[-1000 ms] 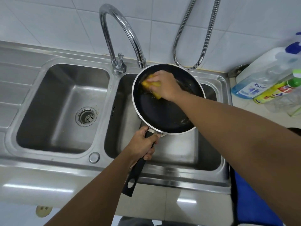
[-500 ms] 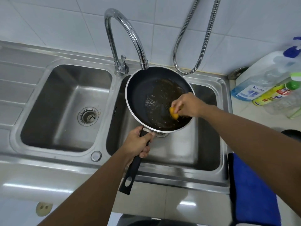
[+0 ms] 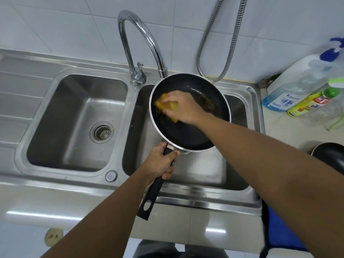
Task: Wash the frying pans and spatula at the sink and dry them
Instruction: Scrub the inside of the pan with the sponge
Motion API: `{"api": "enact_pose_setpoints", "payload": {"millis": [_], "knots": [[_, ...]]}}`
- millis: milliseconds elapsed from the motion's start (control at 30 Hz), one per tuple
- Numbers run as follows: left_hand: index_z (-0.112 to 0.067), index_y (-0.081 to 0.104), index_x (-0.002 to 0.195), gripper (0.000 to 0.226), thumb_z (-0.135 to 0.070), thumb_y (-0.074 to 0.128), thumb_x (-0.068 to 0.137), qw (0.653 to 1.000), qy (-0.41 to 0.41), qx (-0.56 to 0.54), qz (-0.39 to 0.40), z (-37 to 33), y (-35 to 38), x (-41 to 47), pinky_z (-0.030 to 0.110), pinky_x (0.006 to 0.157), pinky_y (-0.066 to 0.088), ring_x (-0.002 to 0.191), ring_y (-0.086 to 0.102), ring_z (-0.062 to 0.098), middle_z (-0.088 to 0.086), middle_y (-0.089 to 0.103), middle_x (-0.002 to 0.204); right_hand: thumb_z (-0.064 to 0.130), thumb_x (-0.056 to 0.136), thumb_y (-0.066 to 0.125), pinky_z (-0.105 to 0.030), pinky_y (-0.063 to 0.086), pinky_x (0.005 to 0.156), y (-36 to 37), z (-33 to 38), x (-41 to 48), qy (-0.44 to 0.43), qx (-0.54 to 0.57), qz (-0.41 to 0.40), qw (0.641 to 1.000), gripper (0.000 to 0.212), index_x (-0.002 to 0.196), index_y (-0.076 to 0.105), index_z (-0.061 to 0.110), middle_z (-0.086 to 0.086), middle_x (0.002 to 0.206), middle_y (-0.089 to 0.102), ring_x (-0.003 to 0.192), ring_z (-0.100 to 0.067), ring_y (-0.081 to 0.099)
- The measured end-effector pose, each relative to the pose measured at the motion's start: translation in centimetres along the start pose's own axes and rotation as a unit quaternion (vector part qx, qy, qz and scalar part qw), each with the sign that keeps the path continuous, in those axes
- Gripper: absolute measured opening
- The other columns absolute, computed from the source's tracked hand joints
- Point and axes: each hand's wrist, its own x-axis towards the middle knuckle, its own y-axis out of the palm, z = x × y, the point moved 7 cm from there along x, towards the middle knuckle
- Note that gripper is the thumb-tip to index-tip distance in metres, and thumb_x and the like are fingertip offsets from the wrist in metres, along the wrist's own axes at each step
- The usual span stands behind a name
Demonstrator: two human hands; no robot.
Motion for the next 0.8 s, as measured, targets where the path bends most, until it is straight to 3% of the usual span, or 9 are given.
{"api": "enact_pose_setpoints", "payload": {"millis": [100, 167, 400, 500, 567, 667, 800], "knots": [[-0.004, 0.052, 0.109, 0.016, -0.014, 0.062, 0.102, 1.000, -0.004, -0.004, -0.007, -0.1, -0.3, 0.1, 0.021, 0.036, 0.027, 0.043, 0.034, 0.014, 0.013, 0.049, 0.088, 0.025, 0.068, 0.083, -0.032, 0.044, 0.095, 2.3, 0.0, -3.7, -0.036, 0.018, 0.079, 0.996, 0.033, 0.099, 0.071, 0.027, 0.002, 0.113, 0.053, 0.107, -0.018, 0.054], [-0.006, 0.053, 0.106, 0.011, -0.012, 0.061, 0.103, 1.000, 0.003, -0.009, -0.007, -0.5, -0.6, -0.1, 0.021, 0.036, 0.027, 0.042, 0.035, 0.013, 0.014, 0.049, 0.089, 0.021, 0.066, 0.080, -0.035, 0.045, 0.095, 2.2, -1.4, -6.3, -0.034, 0.020, 0.084, 0.996, 0.029, 0.093, 0.070, 0.027, 0.003, 0.111, 0.052, 0.105, -0.017, 0.053], [-0.009, 0.055, 0.102, 0.007, -0.011, 0.061, 0.103, 1.000, 0.006, 0.002, 0.001, -1.1, -0.3, -1.6, 0.021, 0.036, 0.028, 0.042, 0.035, 0.013, 0.014, 0.050, 0.087, 0.011, 0.072, 0.080, -0.032, 0.041, 0.096, -3.2, -9.6, -8.0, 0.147, -0.010, -0.022, 0.989, 0.035, 0.101, 0.061, 0.017, -0.005, 0.114, 0.045, 0.105, -0.021, 0.051], [-0.009, 0.056, 0.106, 0.007, -0.012, 0.061, 0.103, 1.000, 0.004, 0.005, -0.002, -1.0, 1.1, -2.3, 0.023, 0.037, 0.029, 0.044, 0.037, 0.013, 0.014, 0.052, 0.088, 0.013, 0.080, 0.073, -0.032, 0.038, 0.091, -4.4, -10.6, -5.6, 0.170, -0.010, -0.063, 0.983, 0.036, 0.111, 0.055, 0.016, -0.009, 0.118, 0.044, 0.105, -0.028, 0.051], [-0.009, 0.054, 0.108, 0.009, -0.014, 0.061, 0.103, 1.000, 0.000, 0.007, -0.009, -0.7, 2.0, -2.6, 0.024, 0.037, 0.029, 0.045, 0.037, 0.013, 0.013, 0.052, 0.090, 0.016, 0.084, 0.071, -0.036, 0.039, 0.096, -4.6, -9.4, -3.9, 0.134, -0.022, -0.079, 0.988, 0.039, 0.120, 0.055, 0.017, -0.010, 0.124, 0.048, 0.113, -0.031, 0.052], [-0.011, 0.053, 0.105, 0.008, -0.013, 0.060, 0.104, 1.000, 0.006, 0.003, -0.023, -0.6, 2.8, -2.7, 0.023, 0.038, 0.028, 0.046, 0.036, 0.014, 0.013, 0.050, 0.090, 0.032, 0.087, 0.069, -0.047, 0.041, 0.101, -3.2, -5.4, -3.3, 0.042, -0.055, -0.031, 0.997, 0.058, 0.139, 0.044, 0.027, -0.002, 0.138, 0.046, 0.125, -0.030, 0.047], [-0.013, 0.054, 0.102, 0.006, -0.013, 0.060, 0.104, 0.999, 0.018, -0.007, -0.035, -0.5, 3.3, -2.9, 0.022, 0.038, 0.026, 0.045, 0.035, 0.013, 0.012, 0.050, 0.089, 0.047, 0.093, 0.059, -0.050, 0.049, 0.086, 0.0, -2.5, -6.7, -0.046, -0.188, -0.023, 0.981, 0.052, 0.140, 0.044, 0.031, -0.003, 0.135, 0.041, 0.110, -0.032, 0.047]]}}
